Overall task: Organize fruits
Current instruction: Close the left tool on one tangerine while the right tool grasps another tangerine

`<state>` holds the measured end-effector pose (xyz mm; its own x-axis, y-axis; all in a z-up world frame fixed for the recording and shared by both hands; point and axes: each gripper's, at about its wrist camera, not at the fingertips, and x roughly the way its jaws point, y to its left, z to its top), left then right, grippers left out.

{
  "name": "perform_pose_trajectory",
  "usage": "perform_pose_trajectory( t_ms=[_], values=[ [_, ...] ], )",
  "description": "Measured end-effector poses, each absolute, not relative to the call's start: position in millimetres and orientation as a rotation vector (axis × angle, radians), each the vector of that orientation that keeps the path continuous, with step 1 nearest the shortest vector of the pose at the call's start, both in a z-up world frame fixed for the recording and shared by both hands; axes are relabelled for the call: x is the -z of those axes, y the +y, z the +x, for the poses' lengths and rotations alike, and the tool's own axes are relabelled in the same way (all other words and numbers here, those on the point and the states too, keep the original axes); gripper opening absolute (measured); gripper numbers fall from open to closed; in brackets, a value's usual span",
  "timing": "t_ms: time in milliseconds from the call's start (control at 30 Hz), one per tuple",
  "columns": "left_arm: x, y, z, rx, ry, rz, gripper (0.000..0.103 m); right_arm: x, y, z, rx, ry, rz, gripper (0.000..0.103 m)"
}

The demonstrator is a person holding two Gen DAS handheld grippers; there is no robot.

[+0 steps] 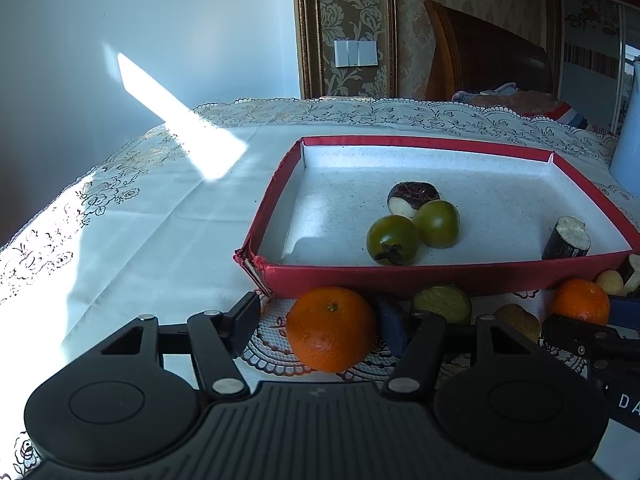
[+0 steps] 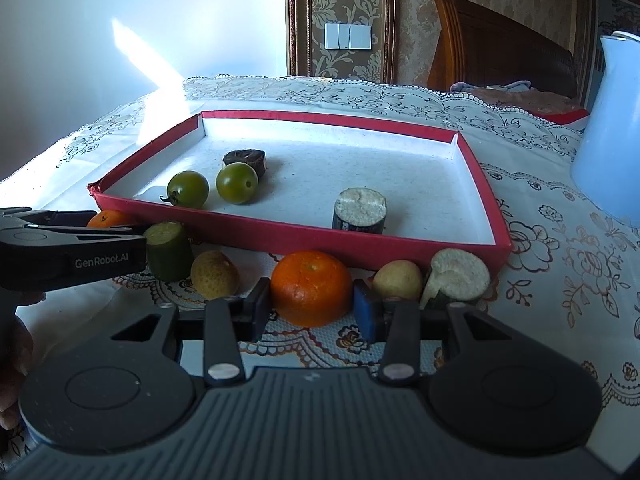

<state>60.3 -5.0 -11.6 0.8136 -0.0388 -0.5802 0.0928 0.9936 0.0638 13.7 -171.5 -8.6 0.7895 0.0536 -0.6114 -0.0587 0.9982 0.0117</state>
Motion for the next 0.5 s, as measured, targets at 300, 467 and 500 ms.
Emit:
perform_pose_trajectory(
  t_ms=[300, 467, 500],
  values=[
    [11.4, -6.4, 59.0, 0.083, 0.611, 0.094, 0.056, 8.7, -169.4, 13.3, -0.058, 0.655, -0.017, 0.04],
    [11.6, -6.3, 59.1, 0.09, 0.61, 0.094, 0.054, 8.6, -169.5, 13.2, -0.058, 0.656, -0.017, 0.04],
    [11.7, -6.4, 59.1, 0.092, 0.609, 0.095, 0.053, 8.6, -169.5, 13.2, -0.058, 0.656, -0.017, 0.04]
  ],
)
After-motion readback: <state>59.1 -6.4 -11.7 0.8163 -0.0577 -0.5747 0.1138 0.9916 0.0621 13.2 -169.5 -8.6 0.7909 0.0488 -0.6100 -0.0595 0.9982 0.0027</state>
